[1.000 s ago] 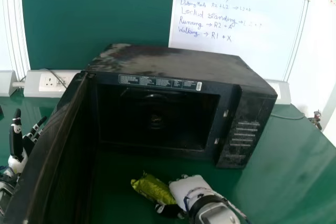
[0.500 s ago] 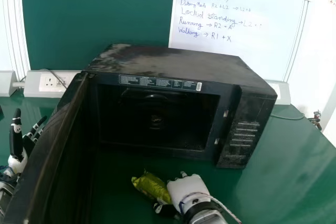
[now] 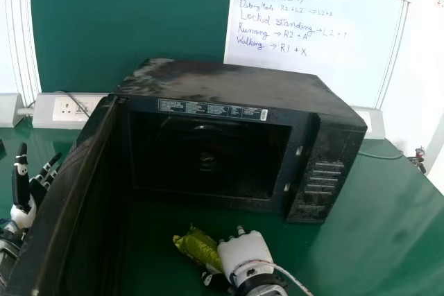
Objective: Put biscuit inside oven
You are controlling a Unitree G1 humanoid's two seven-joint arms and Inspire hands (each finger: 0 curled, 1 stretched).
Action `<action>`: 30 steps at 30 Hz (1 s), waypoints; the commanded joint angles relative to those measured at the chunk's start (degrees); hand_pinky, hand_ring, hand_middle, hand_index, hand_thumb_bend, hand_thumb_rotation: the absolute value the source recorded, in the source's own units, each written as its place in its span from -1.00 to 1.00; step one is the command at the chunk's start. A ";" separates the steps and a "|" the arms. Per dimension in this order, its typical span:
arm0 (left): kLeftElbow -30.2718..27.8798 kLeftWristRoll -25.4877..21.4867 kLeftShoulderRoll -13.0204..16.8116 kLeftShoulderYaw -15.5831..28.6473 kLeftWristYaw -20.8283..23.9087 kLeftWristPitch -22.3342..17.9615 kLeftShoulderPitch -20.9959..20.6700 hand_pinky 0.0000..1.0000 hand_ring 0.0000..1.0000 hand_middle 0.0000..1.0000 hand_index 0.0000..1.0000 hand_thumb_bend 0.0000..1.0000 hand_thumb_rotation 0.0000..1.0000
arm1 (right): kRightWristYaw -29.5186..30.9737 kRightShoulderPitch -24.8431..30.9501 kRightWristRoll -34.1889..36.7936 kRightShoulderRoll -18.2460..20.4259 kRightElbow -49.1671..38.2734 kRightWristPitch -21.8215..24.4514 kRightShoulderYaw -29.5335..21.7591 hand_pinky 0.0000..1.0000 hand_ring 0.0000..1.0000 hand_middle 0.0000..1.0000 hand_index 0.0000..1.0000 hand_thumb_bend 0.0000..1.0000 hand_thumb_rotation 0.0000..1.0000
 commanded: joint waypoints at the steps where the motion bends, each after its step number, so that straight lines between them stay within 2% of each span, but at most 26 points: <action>1: -0.68 -0.25 -0.15 -0.20 0.29 0.19 -0.06 0.32 0.43 0.48 0.45 0.46 -1.00 | 1.81 1.76 0.39 -0.39 2.79 -0.65 0.09 0.46 0.66 0.73 0.71 0.48 -0.48; 5: -1.04 -0.36 -0.23 -0.26 0.79 0.45 0.00 0.31 0.42 0.48 0.46 0.43 -1.00 | 0.87 1.62 0.53 -0.86 3.10 -0.98 -0.13 0.46 0.65 0.72 0.73 0.43 -0.41; 16: -0.96 -0.47 -0.12 -0.42 0.55 0.16 0.04 0.33 0.44 0.49 0.45 0.43 -1.00 | 1.17 1.07 0.52 -0.95 4.37 -1.33 0.02 0.47 0.66 0.74 0.74 0.42 -0.40; 18: -1.04 -0.47 -0.19 -0.40 0.89 0.25 0.00 0.32 0.43 0.48 0.43 0.45 -1.00 | 0.71 0.74 -0.25 -1.06 4.93 -1.41 0.39 0.39 0.59 0.69 0.71 0.46 -0.40; 19: -1.07 -0.57 -0.22 -0.36 1.03 0.37 -0.03 0.32 0.43 0.48 0.44 0.45 -1.00 | 0.74 0.50 -0.55 -0.70 5.41 -1.14 0.45 0.23 0.40 0.58 0.69 0.43 -0.45; 20: -1.05 -0.67 -0.20 -0.32 1.02 0.46 -0.05 0.32 0.43 0.48 0.44 0.44 -1.00 | 0.89 0.08 -0.36 -0.59 5.80 -1.28 0.48 -0.02 0.15 0.37 0.63 0.40 -0.53; 21: -1.10 -0.93 -0.27 -0.22 1.11 0.63 -0.05 0.32 0.43 0.48 0.45 0.43 -1.00 | 0.89 -0.23 0.39 -0.40 6.13 -1.31 0.31 -0.17 -0.03 0.16 0.48 0.39 -0.62; 22: -1.09 -1.05 -0.25 -0.19 1.02 0.68 0.00 0.32 0.43 0.48 0.45 0.43 -1.00 | 0.39 -0.37 1.46 -0.20 6.33 -1.22 0.03 -0.20 -0.10 0.07 0.37 0.41 -0.69; 23: -1.15 -1.20 -0.25 -0.16 1.17 0.81 0.01 0.32 0.43 0.49 0.45 0.44 -1.00 | -0.47 -0.43 2.37 -0.12 6.44 -1.13 -0.12 -0.15 -0.07 0.06 0.14 0.19 -0.71; 24: -1.15 -1.26 -0.21 -0.16 1.27 0.88 0.01 0.32 0.43 0.48 0.45 0.45 -1.00 | -0.93 -0.49 2.96 -0.02 6.48 -1.00 -0.18 -0.12 -0.06 0.05 0.06 0.12 -0.72; 30: -1.18 -0.75 0.00 -0.38 0.76 0.39 0.22 0.32 0.43 0.48 0.45 0.40 -1.00 | -0.76 -0.71 3.57 0.32 6.49 -0.71 0.05 -0.04 -0.02 0.08 -0.01 0.05 -0.72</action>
